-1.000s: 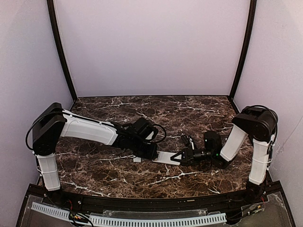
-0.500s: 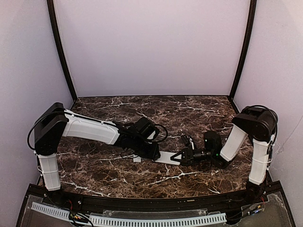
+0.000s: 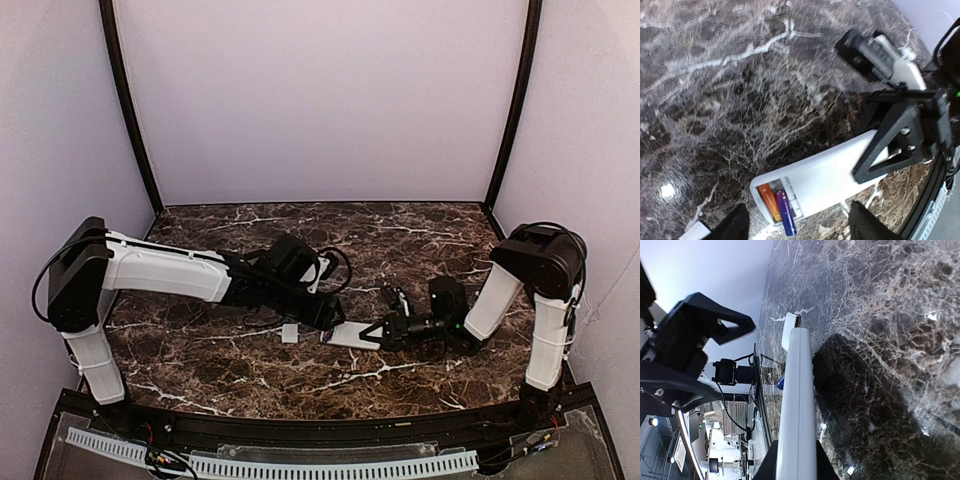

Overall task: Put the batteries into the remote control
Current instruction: Place the battery in the battery compartment.

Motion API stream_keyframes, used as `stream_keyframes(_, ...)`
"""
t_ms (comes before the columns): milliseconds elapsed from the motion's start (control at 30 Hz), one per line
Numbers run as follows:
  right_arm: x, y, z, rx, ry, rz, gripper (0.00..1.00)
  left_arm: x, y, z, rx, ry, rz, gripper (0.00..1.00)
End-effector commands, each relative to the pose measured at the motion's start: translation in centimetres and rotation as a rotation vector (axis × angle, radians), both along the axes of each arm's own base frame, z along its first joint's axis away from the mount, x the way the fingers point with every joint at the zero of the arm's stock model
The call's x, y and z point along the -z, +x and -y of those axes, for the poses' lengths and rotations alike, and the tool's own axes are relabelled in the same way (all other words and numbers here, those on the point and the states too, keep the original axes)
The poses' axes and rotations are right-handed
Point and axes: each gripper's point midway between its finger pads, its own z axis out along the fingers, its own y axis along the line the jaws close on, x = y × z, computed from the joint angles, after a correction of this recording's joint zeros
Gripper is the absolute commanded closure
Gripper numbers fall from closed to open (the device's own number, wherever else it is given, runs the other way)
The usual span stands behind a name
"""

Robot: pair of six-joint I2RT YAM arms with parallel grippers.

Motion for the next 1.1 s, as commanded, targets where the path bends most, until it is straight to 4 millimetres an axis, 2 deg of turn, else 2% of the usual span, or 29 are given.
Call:
stream_keyframes(0, 0.3, -0.9, -0.3, -0.058, -0.019, 0.000, 1.00, -5.6, -0.1, -0.7, 0.169, -0.075, 0.246, 0.23)
stream_keyframes(100, 0.3, -1.1, -0.3, -0.088, -0.035, 0.003, 1.00, -6.2, -1.0, -1.5, 0.303, -0.075, 0.383, 0.20)
stream_keyframes(233, 0.3, -1.0, -0.6, -0.133, -0.060, 0.029, 1.00, -5.6, -2.7, -2.3, 0.485, -0.049, 0.509, 0.28)
stream_keyframes(500, 0.6, -1.2, -1.0, -0.197, -0.087, 0.029, 1.00, -0.9, -6.3, -4.0, 0.785, 0.030, 0.579, 0.44)
stream_keyframes(633, 0.7, -1.3, -1.0, -0.209, -0.088, 0.025, 1.00, 0.5, -6.3, -3.9, 0.836, 0.056, 0.605, 0.60)
stream_keyframes(900, 0.8, -1.3, -1.0, -0.212, -0.088, 0.017, 1.00, 1.7, -6.1, -3.1, 0.880, 0.059, 0.647, 0.71)
stream_keyframes(1067, 0.9, -1.4, -1.0, -0.214, -0.087, 0.013, 1.00, 2.1, -6.1, -2.8, 0.902, 0.071, 0.660, 0.73)
